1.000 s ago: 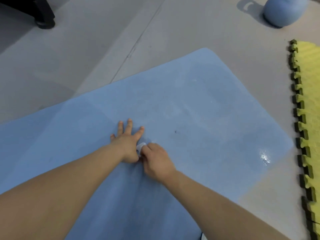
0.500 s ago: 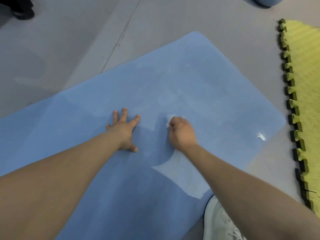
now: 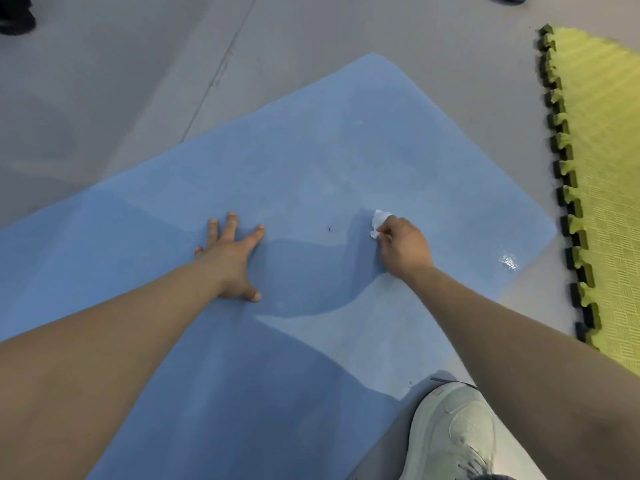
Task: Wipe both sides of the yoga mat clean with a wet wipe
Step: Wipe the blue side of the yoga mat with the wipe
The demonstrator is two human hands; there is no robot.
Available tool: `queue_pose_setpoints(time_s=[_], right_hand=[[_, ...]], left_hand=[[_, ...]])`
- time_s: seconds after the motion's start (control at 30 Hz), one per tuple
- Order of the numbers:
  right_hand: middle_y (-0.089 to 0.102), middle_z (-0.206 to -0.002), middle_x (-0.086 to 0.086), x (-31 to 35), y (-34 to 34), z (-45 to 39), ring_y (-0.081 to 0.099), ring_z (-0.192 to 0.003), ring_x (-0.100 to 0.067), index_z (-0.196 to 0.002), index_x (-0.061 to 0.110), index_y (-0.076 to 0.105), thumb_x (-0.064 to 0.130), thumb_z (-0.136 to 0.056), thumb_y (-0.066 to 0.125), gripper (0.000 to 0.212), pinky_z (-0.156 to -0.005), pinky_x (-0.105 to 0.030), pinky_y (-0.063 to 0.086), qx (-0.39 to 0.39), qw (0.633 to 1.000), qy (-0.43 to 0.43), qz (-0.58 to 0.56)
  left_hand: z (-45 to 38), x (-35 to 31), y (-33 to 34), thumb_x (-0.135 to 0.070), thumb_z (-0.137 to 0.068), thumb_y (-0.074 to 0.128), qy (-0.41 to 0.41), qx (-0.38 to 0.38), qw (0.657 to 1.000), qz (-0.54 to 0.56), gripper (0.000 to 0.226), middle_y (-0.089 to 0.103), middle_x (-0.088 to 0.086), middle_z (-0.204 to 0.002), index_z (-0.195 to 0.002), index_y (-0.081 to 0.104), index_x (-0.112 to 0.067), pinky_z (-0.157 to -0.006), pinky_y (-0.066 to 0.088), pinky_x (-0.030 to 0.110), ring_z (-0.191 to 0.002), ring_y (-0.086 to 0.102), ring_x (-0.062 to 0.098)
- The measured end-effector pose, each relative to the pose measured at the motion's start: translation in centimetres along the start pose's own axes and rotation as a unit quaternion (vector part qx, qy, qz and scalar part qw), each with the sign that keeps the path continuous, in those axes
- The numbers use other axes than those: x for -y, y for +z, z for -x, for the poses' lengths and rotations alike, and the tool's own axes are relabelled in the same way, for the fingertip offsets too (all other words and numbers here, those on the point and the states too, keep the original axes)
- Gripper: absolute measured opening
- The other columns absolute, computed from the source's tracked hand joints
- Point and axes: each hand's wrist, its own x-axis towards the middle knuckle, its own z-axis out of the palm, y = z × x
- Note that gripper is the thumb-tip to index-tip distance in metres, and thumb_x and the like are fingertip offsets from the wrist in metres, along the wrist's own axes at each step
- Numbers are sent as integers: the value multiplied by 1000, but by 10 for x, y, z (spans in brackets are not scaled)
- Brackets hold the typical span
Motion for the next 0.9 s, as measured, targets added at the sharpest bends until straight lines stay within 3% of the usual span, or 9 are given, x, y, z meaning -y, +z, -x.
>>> queue_pose_setpoints(time_s=[0.13, 0.3, 0.4, 0.5, 0.6, 0.67, 0.8, 0.9], right_hand=[[69, -95, -16, 37, 33, 71, 66, -89, -35, -99, 9, 67, 15, -86, 59, 17, -79, -40, 54, 6, 988, -156, -10], [58, -82, -9, 62, 46, 153, 55, -71, -31, -98, 13, 55, 12, -86, 56, 12, -65, -36, 49, 128, 934, -332, -37], [65, -95, -12, 36, 31, 105, 62, -87, -30, -106, 14, 63, 12, -89, 53, 20, -78, -33, 49, 133, 949, -285, -10], [67, -115, -17, -21, -8, 37, 63, -109, -32, -113, 11, 70, 7, -87, 61, 28, -99, -30, 43, 28, 991, -132, -12], [66, -116, -14, -58, -34, 7, 60, -110, -32, -109, 16, 67, 20, -92, 60, 19, -91, -31, 44, 1, 999, 28, 16], [66, -118, -13, -48, -25, 20, 60, -111, -32, -112, 16, 65, 22, -94, 57, 21, -92, -32, 44, 5, 999, 11, 36], [66, -103, -16, -7, 18, 105, 64, -92, -37, -109, 11, 63, 21, -89, 52, 25, -81, -40, 51, 65, 982, -175, 14], [60, -92, -13, 13, 33, 159, 58, -80, -35, -105, 10, 58, 16, -88, 53, 18, -70, -40, 49, 127, 953, -276, 12]], left_hand=[[0, -2, -3, -51, -64, 90, -7, 5, 1000, 3, 136, -36, 3, -160, -156, -11, -47, -117, 18, 66, -149, -27, 36], [2, -5, -4, -56, -63, 88, -12, 16, 1000, -7, 138, -39, 2, -159, -155, -15, -47, -119, 18, 64, -149, -29, 36], [3, -6, -5, -71, -58, 83, -6, 15, 1000, 2, 140, -37, 3, -160, -156, -12, -46, -120, 15, 62, -148, -28, 37], [5, -7, -4, -82, -47, 80, -6, 20, 1000, 5, 147, -37, 3, -160, -155, -13, -46, -120, 12, 64, -148, -30, 37], [8, -10, 1, -78, -46, 84, -8, 10, 1000, -17, 152, -41, 5, -158, -155, -17, -43, -118, 13, 65, -148, -30, 39], [8, -12, 2, -75, -49, 85, -10, 2, 1000, -27, 152, -41, 5, -157, -155, -18, -42, -118, 14, 65, -148, -28, 40], [8, -19, 1, -71, -57, 84, -19, 8, 998, -53, 149, -40, 5, -158, -156, -21, -34, -121, 12, 61, -148, -26, 41], [13, -32, 0, -56, -73, 82, 78, -15, 991, -107, 131, -30, 1, -163, -159, -13, -31, -125, 13, 48, -151, -20, 37]])
